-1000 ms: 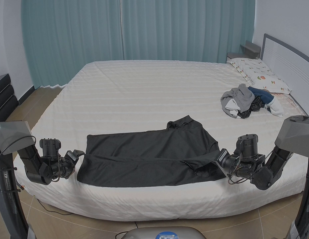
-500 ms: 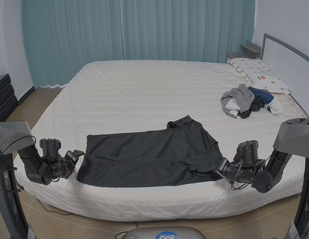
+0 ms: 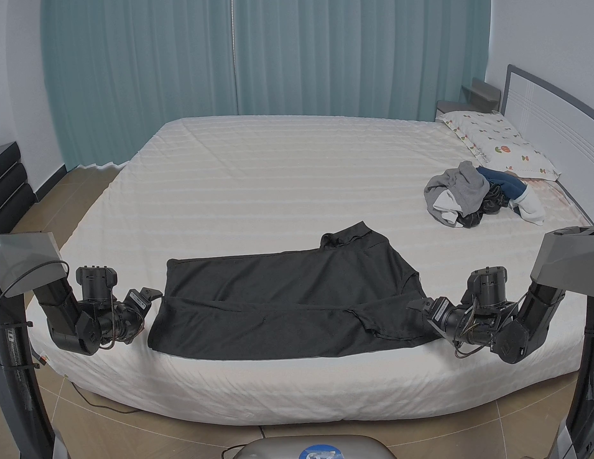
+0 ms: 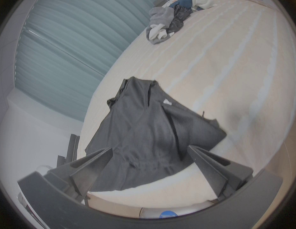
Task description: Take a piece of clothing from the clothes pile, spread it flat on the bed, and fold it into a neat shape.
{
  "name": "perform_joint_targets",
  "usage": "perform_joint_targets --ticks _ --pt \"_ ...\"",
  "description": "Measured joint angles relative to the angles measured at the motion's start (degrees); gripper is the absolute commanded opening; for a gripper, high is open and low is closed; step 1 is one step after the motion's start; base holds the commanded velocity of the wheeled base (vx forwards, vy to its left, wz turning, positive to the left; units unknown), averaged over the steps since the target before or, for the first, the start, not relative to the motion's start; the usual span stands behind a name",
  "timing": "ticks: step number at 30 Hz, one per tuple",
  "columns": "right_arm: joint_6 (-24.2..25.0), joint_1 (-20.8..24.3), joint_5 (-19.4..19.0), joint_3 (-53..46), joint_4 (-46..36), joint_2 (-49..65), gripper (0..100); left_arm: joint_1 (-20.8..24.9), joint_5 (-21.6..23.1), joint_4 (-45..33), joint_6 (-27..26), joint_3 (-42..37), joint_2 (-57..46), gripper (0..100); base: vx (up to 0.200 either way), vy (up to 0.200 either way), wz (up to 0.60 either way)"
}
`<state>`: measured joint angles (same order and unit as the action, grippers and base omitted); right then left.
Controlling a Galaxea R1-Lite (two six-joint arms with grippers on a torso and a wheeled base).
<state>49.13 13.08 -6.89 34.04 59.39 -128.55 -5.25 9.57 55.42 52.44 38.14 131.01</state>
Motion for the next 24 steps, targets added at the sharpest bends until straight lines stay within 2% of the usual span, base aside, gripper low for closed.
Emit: perform_joint_targets --ticks 20,21,24 --pt "0.79 -2.97 -3.78 8.22 1.48 -7.12 100 0.02 0.02 0.02 -0.11 0.09 0.00 100 0.000 0.000 0.00" --pt "0.79 -2.97 -3.91 8.37 1.48 -7.40 0 0.02 0.02 0.02 -0.09 0.09 0.00 100 0.000 0.000 0.00" --pt "0.66 -3.00 -3.97 9.07 1.48 -8.22 0 0.00 0.00 0.02 -0.09 0.09 0.00 100 0.000 0.000 0.00"
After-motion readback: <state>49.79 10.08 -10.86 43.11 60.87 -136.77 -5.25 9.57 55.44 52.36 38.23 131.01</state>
